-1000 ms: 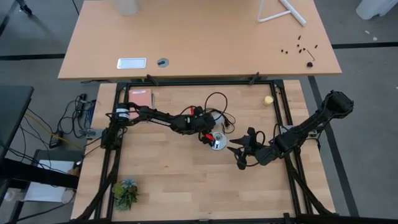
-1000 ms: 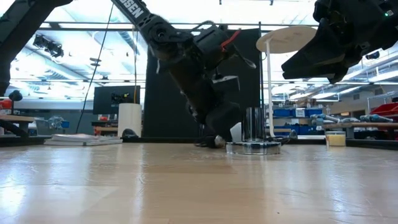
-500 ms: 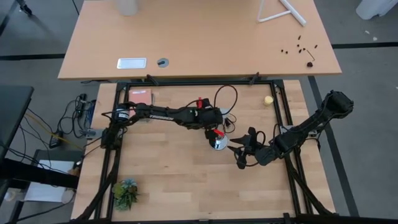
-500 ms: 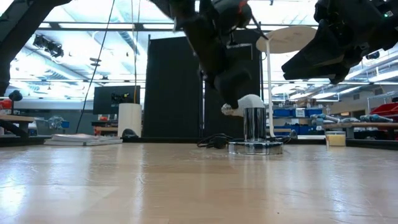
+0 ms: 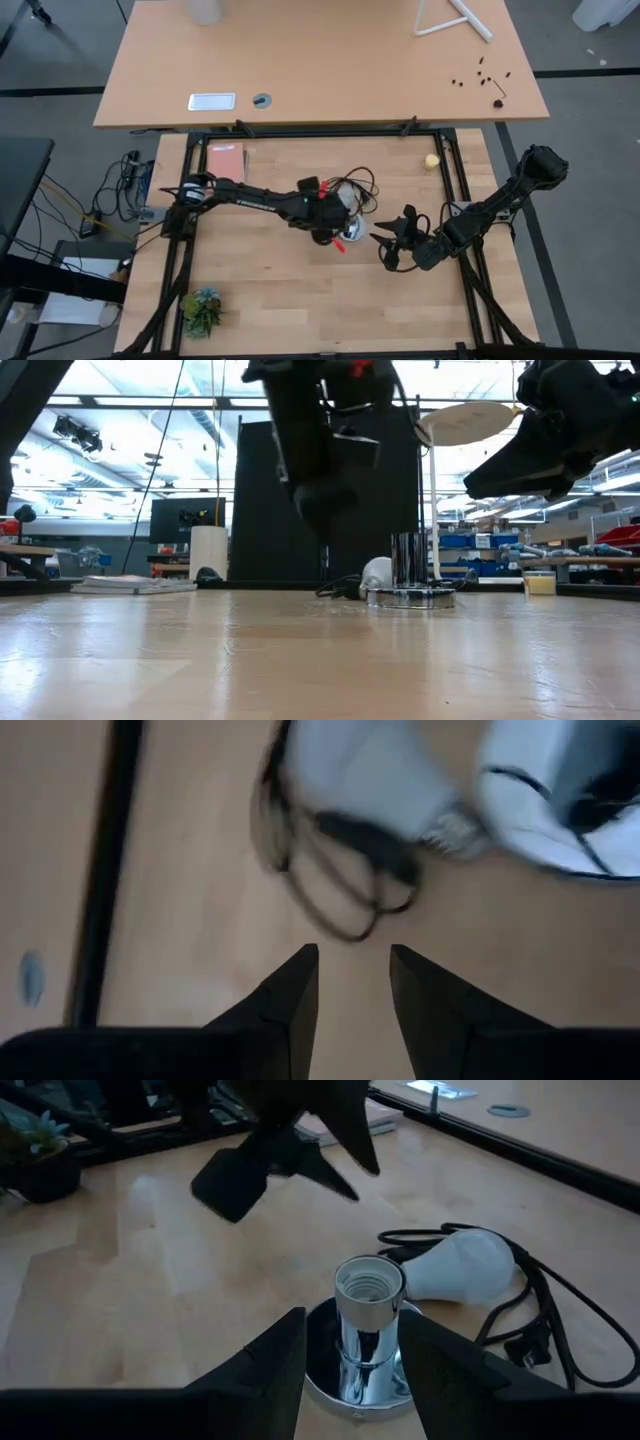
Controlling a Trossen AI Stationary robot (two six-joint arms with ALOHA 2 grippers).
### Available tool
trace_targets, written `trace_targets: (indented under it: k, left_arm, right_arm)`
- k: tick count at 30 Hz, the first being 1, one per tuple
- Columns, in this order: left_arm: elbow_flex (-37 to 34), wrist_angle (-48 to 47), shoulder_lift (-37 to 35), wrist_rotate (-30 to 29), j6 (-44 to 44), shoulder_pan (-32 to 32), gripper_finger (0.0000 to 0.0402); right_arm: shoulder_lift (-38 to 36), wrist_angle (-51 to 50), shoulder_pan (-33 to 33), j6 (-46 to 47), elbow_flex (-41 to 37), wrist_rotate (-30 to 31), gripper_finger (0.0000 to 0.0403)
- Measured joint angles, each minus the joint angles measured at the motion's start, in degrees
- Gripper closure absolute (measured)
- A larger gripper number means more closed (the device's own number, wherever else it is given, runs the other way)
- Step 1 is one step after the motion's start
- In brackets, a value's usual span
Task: Screw lightbulb
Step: Move the lightbulb to the middle left
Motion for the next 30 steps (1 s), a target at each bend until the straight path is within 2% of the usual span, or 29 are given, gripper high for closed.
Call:
trace_targets:
  k: [3,5,8,11,15,24,30]
  left_arm:
    - [-3.3,-0.1,-2.1,-2.5,-5.5,-1.8,0.0272]
    - [-6.6,3.7,-4.1,-3.6,-8.0,-3.5,0.0272]
    - [-13.8,15.1,-7.1,-3.8,-7.5,-5.5,0.0271]
    - [-20.7,28.9,-8.6,0.7,-5.4,-5.5,0.0271]
    - [-26.9,41.3,-8.2,4.3,-5.3,-4.3,0.0271]
    - [-29.2,56.0,-8.2,3.8,-5.1,-1.8,0.0269]
    - [-29.1,59.8,-8.2,4.0,-4.9,0.4,0.0248]
  right_arm:
    - [0.0,0.0,0.0,-0.1,0.0,0.0,0.0235]
    - [0.0,0.1,0.0,-0.1,-0.1,0.0,0.0235]
    - [0.0,0.0,0.0,-0.6,-0.1,0.1,0.0235]
    - [0.0,0.0,0.0,-1.6,-0.1,0.2,0.0235]
    - [0.7,0.0,-0.3,-2.7,-0.1,0.4,0.0235]
    - [6.3,4.5,-1.0,-3.3,0.0,-0.3,0.0235]
    - [8.9,7.7,-0.7,-6.3,-0.1,-0.3,0.0235]
